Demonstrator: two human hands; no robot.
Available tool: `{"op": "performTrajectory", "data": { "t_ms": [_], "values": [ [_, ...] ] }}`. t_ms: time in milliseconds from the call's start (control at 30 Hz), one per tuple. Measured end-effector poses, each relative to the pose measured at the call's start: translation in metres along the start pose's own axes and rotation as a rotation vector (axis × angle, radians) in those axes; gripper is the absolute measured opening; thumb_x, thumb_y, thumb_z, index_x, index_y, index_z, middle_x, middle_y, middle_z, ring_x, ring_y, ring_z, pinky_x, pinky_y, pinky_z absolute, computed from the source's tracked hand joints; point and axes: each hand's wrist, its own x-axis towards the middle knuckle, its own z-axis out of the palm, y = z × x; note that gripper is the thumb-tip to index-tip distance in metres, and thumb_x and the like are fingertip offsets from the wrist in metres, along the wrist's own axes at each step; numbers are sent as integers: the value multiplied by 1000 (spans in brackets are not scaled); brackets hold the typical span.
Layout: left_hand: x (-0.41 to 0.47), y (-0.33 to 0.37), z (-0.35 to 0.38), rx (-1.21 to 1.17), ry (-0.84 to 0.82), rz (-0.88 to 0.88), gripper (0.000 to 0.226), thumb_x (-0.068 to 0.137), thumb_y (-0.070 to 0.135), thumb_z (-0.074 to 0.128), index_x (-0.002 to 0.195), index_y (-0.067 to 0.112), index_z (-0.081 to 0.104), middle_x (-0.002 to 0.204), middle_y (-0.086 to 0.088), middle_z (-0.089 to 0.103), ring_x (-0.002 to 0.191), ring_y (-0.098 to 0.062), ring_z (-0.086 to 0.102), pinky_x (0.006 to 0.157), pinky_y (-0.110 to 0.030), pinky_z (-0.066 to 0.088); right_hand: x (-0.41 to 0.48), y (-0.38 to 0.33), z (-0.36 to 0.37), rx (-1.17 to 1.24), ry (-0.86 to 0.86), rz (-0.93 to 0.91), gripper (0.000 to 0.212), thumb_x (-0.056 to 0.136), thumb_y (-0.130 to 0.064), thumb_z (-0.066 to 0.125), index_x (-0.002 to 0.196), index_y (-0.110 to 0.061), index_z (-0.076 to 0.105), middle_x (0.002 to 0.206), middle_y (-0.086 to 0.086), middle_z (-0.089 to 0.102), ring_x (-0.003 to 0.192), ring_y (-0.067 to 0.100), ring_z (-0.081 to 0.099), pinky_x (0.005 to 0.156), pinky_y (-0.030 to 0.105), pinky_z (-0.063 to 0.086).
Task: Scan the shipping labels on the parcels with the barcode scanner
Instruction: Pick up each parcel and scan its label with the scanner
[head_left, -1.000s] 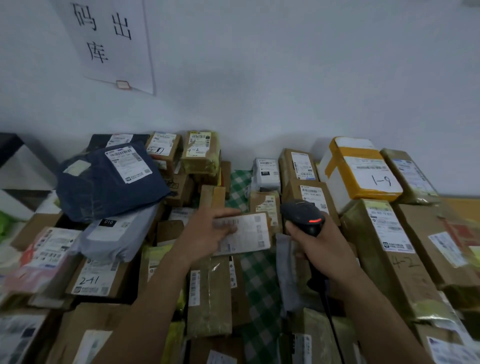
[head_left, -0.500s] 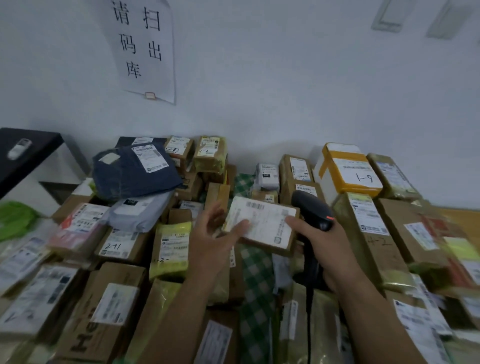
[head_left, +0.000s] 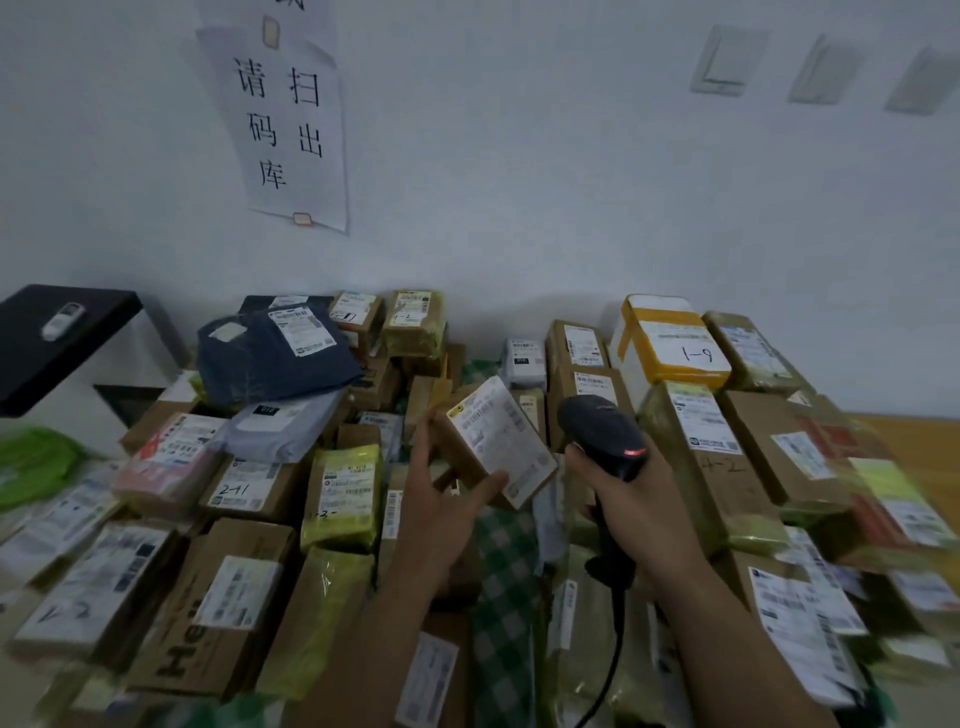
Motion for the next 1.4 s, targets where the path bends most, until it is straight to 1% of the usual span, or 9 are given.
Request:
{"op": "performTrajectory", "data": {
  "t_ms": [100,200,367,667,900,1000,1167,1300,1400],
  "values": [
    [11,-4,-3,49,-2,2,113,77,10,90,158,51,22,156,3,45,133,-24,56,98,-55,57,-7,-5,0,-204,-62,-43,41,90,-29,80,126,-27,62,99,-7,74,74,-5,70,56,9,50],
    [26,-13,-3,51,-32,16,111,76,7,90,158,47,27,159,1,42,136,-27,53,95,-51,59,-8,-9,4,-310,-162,-10,49,91,-32,80,134,-28,58,101,-6,76,74,11,77,69,29,62],
    [44,-23,3,61,-87,19,106,75,3,89,153,47,31,153,-1,50,132,-24,57,73,-20,61,-5,-12,6,-403,-277,18,42,94,-32,76,130,-33,57,90,-5,79,71,16,77,76,37,64],
    [56,-29,2,113,-105,-79,110,77,5,88,161,37,26,150,3,51,131,-24,56,61,-14,57,0,-12,12,-460,-300,66,39,93,-35,76,123,-37,51,83,-5,78,70,10,76,67,26,60],
    [67,-35,-7,180,-78,-75,93,73,10,91,149,37,44,140,5,60,123,-21,62,80,-37,64,10,-7,16,-499,-286,85,47,91,-37,78,128,-32,50,85,-2,77,70,10,75,70,31,63],
    [71,-32,-11,207,-89,-65,102,78,6,87,159,34,32,141,9,55,121,-15,59,70,-24,61,15,-4,19,-491,-310,93,50,92,-37,78,133,-32,50,85,-1,77,71,12,76,72,34,63],
    [77,-33,-15,212,-100,-62,104,79,3,86,160,35,30,143,2,57,111,-15,64,67,-23,62,20,-7,24,-476,-332,123,49,94,-35,76,135,-31,49,86,0,78,70,13,77,64,27,58],
    [83,-39,-16,218,-90,-76,111,76,3,88,160,43,26,152,-2,51,127,-27,60,84,-46,64,28,-6,24,-463,-339,149,48,94,-36,75,135,-34,49,86,0,78,71,15,77,67,30,60],
    [89,-43,-16,190,-98,-84,113,78,0,86,160,44,23,155,-3,47,132,-28,57,86,-47,63,34,-4,23,-444,-351,150,45,94,-37,75,132,-36,51,87,-1,79,72,15,78,71,35,62]
  ]
}}
